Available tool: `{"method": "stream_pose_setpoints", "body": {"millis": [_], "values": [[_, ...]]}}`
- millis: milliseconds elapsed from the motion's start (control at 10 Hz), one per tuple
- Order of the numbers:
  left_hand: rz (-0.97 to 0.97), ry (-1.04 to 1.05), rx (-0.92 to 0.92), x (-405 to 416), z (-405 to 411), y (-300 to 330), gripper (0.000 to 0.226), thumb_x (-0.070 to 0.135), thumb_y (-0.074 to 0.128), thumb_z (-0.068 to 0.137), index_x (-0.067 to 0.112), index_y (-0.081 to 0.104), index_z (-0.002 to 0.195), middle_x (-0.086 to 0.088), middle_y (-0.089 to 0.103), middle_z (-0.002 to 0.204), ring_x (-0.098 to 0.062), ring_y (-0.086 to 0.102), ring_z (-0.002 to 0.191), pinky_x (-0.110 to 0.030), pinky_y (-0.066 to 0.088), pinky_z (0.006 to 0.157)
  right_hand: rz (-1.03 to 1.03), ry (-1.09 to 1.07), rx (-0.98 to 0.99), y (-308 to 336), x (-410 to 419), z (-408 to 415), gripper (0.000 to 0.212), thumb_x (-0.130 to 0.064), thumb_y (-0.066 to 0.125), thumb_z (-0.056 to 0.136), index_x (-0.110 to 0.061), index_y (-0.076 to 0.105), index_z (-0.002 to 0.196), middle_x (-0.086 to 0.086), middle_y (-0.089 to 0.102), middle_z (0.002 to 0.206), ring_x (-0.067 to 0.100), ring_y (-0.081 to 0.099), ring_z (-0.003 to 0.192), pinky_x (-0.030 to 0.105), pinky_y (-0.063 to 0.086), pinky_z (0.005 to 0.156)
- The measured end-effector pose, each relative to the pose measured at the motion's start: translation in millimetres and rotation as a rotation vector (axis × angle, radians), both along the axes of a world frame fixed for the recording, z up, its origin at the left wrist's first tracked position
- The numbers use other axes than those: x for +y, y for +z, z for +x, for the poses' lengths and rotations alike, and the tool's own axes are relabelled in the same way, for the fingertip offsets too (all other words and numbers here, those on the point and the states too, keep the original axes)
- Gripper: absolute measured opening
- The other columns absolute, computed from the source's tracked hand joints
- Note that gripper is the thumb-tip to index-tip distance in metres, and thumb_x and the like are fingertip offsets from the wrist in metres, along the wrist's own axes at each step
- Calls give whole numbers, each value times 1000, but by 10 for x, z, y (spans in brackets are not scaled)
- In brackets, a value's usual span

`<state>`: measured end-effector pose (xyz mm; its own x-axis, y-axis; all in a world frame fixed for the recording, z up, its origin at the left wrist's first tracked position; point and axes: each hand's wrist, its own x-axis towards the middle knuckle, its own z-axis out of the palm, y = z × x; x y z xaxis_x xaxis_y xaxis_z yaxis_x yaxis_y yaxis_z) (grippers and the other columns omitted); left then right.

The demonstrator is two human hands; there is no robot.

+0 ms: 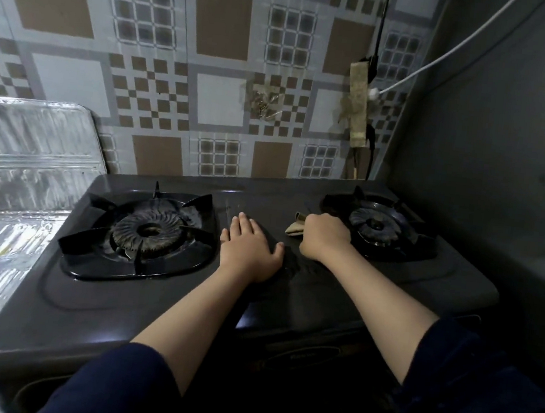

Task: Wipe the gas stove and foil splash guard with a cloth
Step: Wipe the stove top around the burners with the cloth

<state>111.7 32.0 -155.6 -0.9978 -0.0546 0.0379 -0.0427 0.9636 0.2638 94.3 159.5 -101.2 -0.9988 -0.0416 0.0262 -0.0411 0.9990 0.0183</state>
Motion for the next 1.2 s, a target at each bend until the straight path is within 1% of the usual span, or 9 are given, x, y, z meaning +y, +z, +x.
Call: {"method": "stream_pose_setpoints", "body": {"millis": [300,500,600,700,800,900,1000,1100,1200], "values": [[-17,0,2,-1,-14,-10,86,60,30,92,1,11,151,-19,2,159,-32,2,148,-47,8,117,-30,73,-17,27,247,466,37,-12,54,81,-11,59,117,11,63,109,31,61,101,32,45,68],[-24,7,16,12,-14,-26,85,59,30,92,1,12,151,-18,3,160,-31,2,148,-47,8,117,-44,185,-86,70,478,655,43,-6,50,77,-17,61,117,8,62,96,29,60,93,30,44,63],[-19,7,24,6,-9,-28,84,59,30,93,1,11,151,-17,3,160,-29,2,148,-45,7,118,-43,259,-167,168,609,649,45,-4,49,73,-21,64,113,6,64,96,25,61,87,32,52,66],[-22,8,27,7,0,-34,84,59,29,94,2,9,152,-16,1,160,-28,0,148,-43,6,118,-71,318,-348,379,752,509,45,-1,46,71,-22,68,104,5,67,84,20,62,74,32,49,59],[-37,29,25,25,-13,-40,83,59,29,94,3,9,152,-16,0,160,-28,-1,148,-43,6,118,-56,404,-543,645,871,199,33,0,47,79,-16,68,98,2,63,80,16,55,71,32,40,60],[-50,43,27,32,-34,-44,83,59,29,93,4,10,152,-15,0,160,-27,0,148,-44,7,119,-119,483,-553,837,914,-173,26,-2,50,87,-12,67,104,8,65,88,22,58,77,36,45,68],[-52,51,28,21,-29,-31,84,60,31,93,6,9,152,-13,-2,161,-25,0,148,-42,7,119,-180,558,-452,942,785,-592,19,0,49,86,-8,65,90,12,61,83,26,55,76,38,43,68],[-15,60,61,6,9,-13,87,62,36,91,8,8,153,-12,-3,161,-24,-1,148,-39,7,119,-209,608,-367,954,481,-960,20,2,48,82,-13,60,76,7,57,75,21,54,71,31,42,62],[41,107,101,15,45,-15,96,65,42,86,9,2,153,-12,-7,161,-23,-6,148,-38,8,121,-219,706,-254,829,89,-1273,23,4,48,77,-10,63,87,10,62,82,26,59,78,32,45,60]]}}
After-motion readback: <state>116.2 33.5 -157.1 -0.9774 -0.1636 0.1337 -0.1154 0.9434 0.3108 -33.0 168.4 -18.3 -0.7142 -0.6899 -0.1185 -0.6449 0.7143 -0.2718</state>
